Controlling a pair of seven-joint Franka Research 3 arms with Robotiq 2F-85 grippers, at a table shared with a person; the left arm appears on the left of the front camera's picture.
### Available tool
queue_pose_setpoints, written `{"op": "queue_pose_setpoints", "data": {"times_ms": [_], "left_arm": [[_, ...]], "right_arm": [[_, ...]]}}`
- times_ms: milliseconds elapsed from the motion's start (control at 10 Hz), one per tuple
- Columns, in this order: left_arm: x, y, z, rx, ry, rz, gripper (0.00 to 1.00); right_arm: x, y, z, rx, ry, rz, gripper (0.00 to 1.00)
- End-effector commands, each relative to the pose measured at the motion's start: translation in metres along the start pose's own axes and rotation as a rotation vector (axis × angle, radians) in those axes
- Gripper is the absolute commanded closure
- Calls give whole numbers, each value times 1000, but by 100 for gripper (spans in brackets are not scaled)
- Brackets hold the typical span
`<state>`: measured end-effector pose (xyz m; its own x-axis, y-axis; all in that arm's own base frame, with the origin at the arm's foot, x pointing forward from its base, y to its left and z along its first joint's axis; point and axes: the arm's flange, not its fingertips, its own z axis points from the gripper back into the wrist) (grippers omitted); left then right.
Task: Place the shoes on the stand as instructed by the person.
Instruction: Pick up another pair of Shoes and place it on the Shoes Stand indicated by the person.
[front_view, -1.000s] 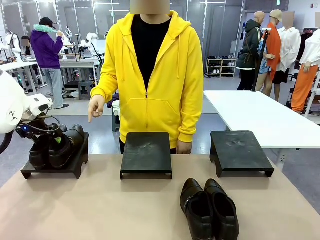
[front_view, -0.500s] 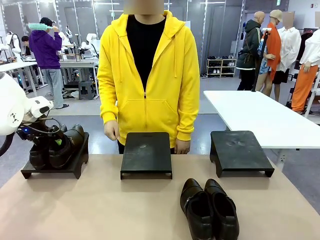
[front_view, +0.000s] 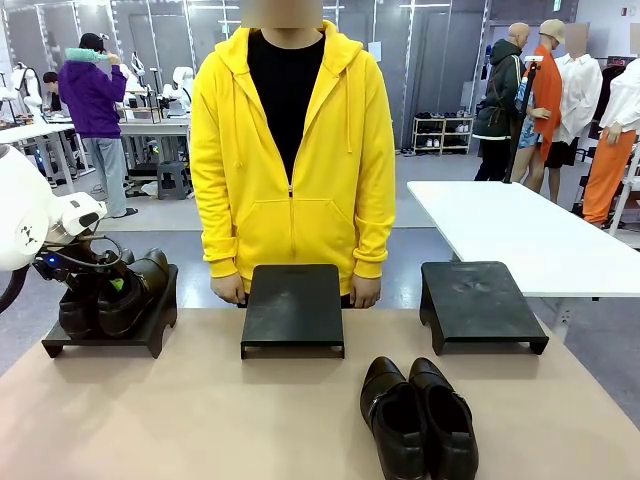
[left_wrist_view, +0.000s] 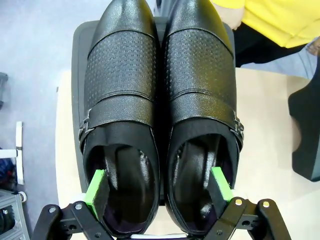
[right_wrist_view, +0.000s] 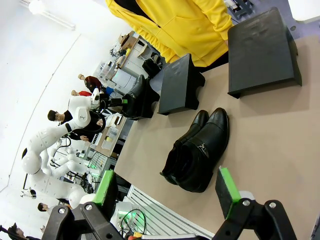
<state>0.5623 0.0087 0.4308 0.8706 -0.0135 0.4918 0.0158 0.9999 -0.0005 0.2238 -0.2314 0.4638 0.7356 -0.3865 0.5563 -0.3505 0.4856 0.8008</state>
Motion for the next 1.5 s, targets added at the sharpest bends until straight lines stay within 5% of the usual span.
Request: {"op": "queue_pose_setpoints", "data": {"times_ms": [0, 500, 1000, 1400], "left_arm": [[0, 0, 0, 0, 0, 0, 0], [-31, 70, 117, -260, 82, 32, 0], [-133, 168, 170, -923, 190, 130, 0], [-210, 239, 158, -1324, 173, 155, 0]], "right_arm": [[2, 1, 0, 7, 0, 8, 0], [2, 1, 0, 7, 0, 8, 0], [2, 1, 0, 7, 0, 8, 0], [2, 1, 0, 7, 0, 8, 0]]}}
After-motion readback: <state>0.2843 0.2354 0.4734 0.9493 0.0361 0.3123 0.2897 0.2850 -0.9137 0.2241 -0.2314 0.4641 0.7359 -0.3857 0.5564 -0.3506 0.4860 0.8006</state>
